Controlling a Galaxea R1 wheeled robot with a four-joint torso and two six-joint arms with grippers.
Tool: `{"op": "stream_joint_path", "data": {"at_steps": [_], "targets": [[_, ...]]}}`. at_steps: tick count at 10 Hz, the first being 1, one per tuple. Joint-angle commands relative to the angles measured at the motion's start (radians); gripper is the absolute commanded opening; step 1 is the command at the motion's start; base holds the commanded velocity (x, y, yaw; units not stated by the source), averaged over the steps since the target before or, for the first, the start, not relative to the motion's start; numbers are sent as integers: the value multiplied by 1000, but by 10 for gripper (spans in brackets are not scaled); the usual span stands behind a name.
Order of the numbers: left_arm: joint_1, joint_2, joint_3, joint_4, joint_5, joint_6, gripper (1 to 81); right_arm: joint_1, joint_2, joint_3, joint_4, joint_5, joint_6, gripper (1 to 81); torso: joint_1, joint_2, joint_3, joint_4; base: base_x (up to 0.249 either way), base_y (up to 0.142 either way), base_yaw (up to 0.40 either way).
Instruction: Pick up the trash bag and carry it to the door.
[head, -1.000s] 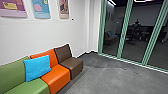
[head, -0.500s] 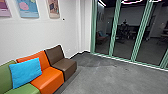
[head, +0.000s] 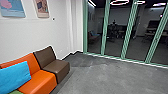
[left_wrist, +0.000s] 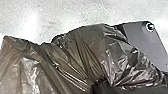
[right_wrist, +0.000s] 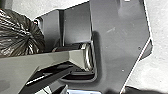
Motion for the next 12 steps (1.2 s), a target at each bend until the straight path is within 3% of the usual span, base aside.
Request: {"op": "stream_joint_path", "data": {"at_steps": [1, 12], "targets": [[-60, -6, -3, 8, 54, 5, 10, 45, -1, 6, -5, -66, -4, 811, 0, 0, 0, 0, 0, 0, -238], [-60, -6, -3, 8, 52, 6, 10, 39, 8, -8, -4, -65, -4, 811, 0, 0, 0, 0, 0, 0, -240]]}}
